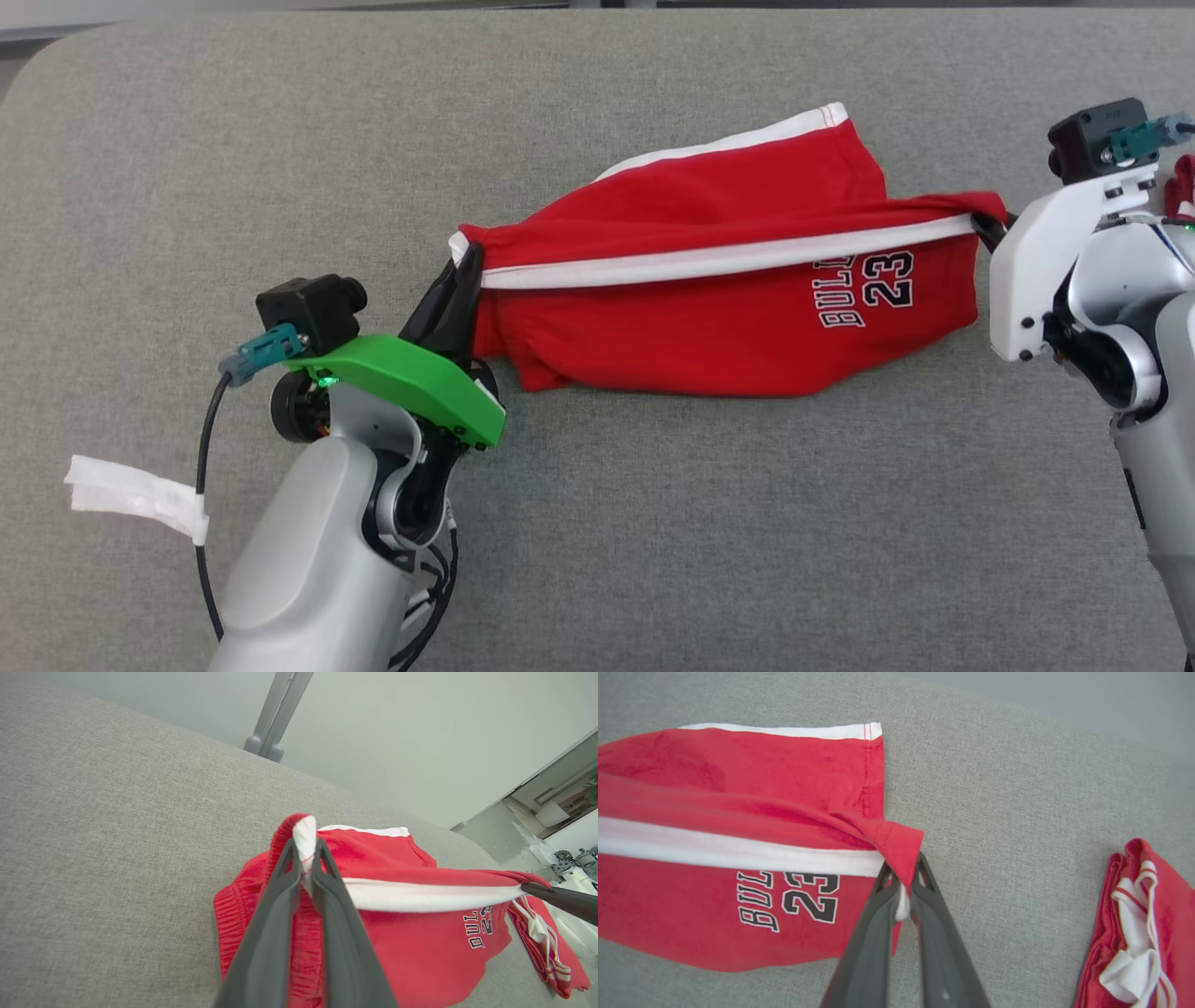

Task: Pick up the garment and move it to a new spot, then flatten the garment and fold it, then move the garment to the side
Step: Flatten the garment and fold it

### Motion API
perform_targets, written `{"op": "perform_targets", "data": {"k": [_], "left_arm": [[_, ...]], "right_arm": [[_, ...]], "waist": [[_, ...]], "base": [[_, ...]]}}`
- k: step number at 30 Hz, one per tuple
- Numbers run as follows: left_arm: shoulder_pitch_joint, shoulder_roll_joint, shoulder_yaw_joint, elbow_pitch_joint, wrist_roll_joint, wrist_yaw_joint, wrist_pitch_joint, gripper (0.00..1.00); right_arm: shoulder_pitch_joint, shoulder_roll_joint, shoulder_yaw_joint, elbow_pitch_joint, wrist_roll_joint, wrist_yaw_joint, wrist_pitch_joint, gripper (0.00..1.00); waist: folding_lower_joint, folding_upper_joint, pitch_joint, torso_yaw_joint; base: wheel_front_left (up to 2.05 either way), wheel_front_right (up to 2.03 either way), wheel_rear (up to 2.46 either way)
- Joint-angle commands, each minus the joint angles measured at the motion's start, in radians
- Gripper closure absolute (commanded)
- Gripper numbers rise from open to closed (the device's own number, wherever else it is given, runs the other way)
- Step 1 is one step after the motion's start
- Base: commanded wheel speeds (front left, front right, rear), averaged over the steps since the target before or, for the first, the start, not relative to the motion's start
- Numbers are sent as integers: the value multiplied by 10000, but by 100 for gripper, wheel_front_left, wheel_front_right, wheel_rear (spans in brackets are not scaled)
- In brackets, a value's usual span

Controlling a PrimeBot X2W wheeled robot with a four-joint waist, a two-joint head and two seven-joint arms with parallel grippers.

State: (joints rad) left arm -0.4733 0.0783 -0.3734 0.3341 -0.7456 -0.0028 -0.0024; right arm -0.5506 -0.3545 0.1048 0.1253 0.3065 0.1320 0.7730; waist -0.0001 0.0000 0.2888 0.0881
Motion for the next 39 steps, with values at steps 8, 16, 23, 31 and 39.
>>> {"op": "perform_targets", "data": {"k": [8,16,23,31,39], "left_arm": [[-1066,-168,-184,899,-202,81,-553,100],[-1574,-243,-615,1428,-596,35,-1078,100],[-1889,-256,-978,1671,-1062,133,-1461,0],[-1820,-257,-922,1968,-1287,196,-2307,0],[-595,178,276,884,695,-161,-2618,0]], "right_arm": [[-1515,17,227,1364,-213,-27,-910,100],[-2418,182,158,2447,-357,-27,-1870,100],[-2895,577,-73,3244,-555,-24,-2762,0],[-3213,836,-216,3868,-695,-24,-4412,0],[-2658,817,-609,4430,-438,-24,-4139,0]], "waist": [[1,0,963,515],[1,0,1236,862],[1,0,1245,992],[1,0,911,974],[1,0,321,833]], "base": [[0,0,0],[0,0,0],[0,0,0],[0,0,0],[0,0,0]]}}
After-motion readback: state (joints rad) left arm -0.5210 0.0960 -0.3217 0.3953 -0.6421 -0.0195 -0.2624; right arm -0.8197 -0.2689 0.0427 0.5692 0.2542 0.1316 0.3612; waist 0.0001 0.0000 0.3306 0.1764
